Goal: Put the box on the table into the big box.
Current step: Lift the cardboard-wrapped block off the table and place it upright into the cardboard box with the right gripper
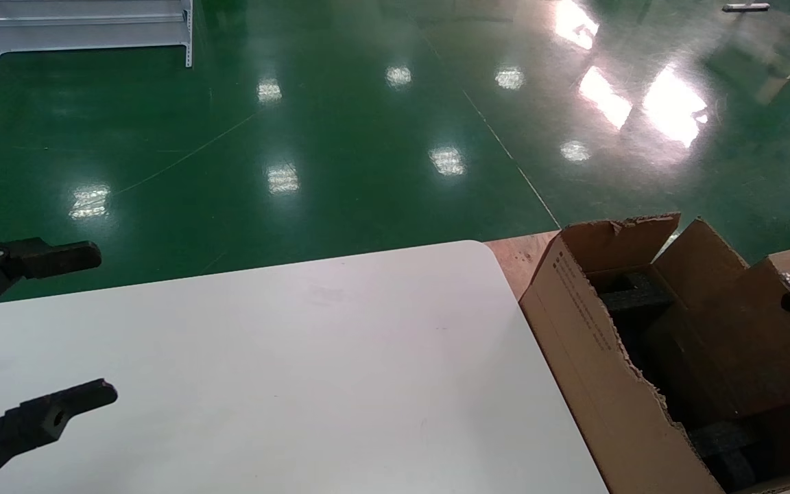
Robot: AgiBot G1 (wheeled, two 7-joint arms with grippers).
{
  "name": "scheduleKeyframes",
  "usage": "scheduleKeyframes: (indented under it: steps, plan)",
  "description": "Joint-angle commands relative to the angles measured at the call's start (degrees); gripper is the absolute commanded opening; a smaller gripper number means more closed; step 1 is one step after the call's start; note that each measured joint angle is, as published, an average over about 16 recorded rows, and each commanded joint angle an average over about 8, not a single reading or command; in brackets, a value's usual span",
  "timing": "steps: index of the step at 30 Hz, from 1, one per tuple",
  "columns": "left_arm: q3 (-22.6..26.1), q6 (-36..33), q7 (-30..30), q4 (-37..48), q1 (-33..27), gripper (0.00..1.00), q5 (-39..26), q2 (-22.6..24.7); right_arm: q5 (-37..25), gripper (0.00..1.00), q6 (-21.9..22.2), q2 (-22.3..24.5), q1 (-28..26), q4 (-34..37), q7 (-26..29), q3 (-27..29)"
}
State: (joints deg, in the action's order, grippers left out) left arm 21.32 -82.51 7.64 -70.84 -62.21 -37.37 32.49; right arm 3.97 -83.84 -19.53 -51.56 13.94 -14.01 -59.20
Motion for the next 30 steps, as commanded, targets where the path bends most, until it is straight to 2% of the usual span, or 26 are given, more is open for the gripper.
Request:
scheduleKeyframes:
  steps: [1,8,30]
  plan:
    - [0.0,0.0,0.0,0.0,0.0,1.00,0.0,0.0,-0.3,0.00,0.5,-0.2,-0.2,0.1,0.2,-0.3]
    - [0.0,0.0,0.0,0.0,0.0,1.00,0.0,0.0,-1.3,0.00,2.7,-0.6,-1.8,-0.2,0.4,-1.6]
    - [0.0,0.0,0.0,0.0,0.0,1.00,0.0,0.0,-6.6,0.00,10.6,-3.3,-11.3,-4.3,1.2,-8.0]
